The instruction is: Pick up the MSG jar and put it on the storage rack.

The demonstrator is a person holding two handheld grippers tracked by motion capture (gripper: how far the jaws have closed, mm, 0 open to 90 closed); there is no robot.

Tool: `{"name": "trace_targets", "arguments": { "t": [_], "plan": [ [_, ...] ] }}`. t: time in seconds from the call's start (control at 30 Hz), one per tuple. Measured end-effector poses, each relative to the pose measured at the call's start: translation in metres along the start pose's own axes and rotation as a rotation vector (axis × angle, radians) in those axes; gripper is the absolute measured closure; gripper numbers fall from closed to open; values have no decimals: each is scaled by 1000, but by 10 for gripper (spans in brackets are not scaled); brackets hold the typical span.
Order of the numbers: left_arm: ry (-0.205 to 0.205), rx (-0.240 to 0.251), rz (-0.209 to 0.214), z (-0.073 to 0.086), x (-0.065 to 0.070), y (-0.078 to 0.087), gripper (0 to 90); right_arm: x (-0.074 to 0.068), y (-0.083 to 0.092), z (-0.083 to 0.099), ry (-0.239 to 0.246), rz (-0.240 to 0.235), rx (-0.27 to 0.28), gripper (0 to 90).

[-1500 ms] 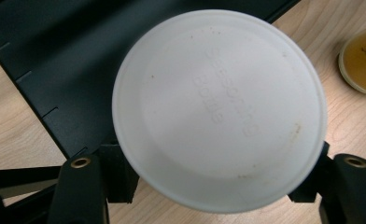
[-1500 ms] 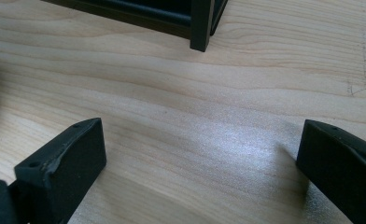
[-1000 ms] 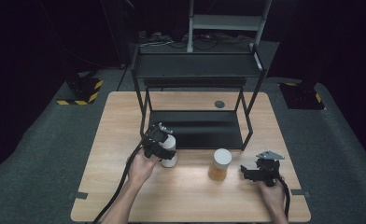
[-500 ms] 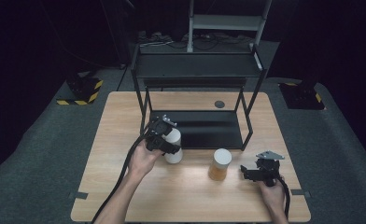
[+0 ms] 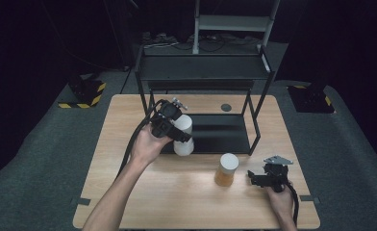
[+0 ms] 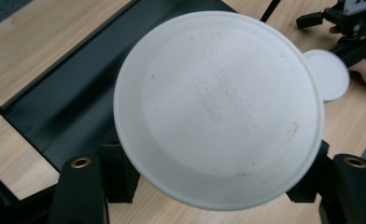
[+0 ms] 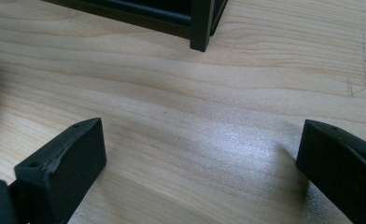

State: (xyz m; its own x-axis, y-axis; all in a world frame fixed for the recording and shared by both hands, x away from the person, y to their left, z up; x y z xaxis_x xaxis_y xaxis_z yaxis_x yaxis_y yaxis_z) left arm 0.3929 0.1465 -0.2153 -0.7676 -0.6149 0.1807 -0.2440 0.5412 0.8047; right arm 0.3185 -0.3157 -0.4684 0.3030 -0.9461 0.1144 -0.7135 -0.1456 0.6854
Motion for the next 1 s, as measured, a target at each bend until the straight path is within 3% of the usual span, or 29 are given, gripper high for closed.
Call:
{"name": "trace_targets", "arguments": {
  "t": [0.4, 1.0],
  "plan": [
    [-40, 23, 7, -45, 14, 44, 349, 0, 0, 0, -2, 0, 0, 10],
    [-25, 32, -15, -101, 18, 87, 348, 0, 0, 0, -2, 0, 0, 10]
  ]
}}
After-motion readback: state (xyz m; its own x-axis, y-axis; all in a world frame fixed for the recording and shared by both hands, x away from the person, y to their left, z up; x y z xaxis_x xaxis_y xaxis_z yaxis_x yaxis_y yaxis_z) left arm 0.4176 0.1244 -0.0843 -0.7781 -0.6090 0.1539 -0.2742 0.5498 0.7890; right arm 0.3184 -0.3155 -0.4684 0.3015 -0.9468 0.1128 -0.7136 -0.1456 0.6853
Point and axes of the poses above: each handheld gripper's, and its own axes: y roughly backward along the jaws, z roughly out of its underside, x roughly to its right, the point moved 3 cm from there along -y, roughly forward along the jaws, and after that the axes turned 8 degrees about z, right-handed, at the moved point
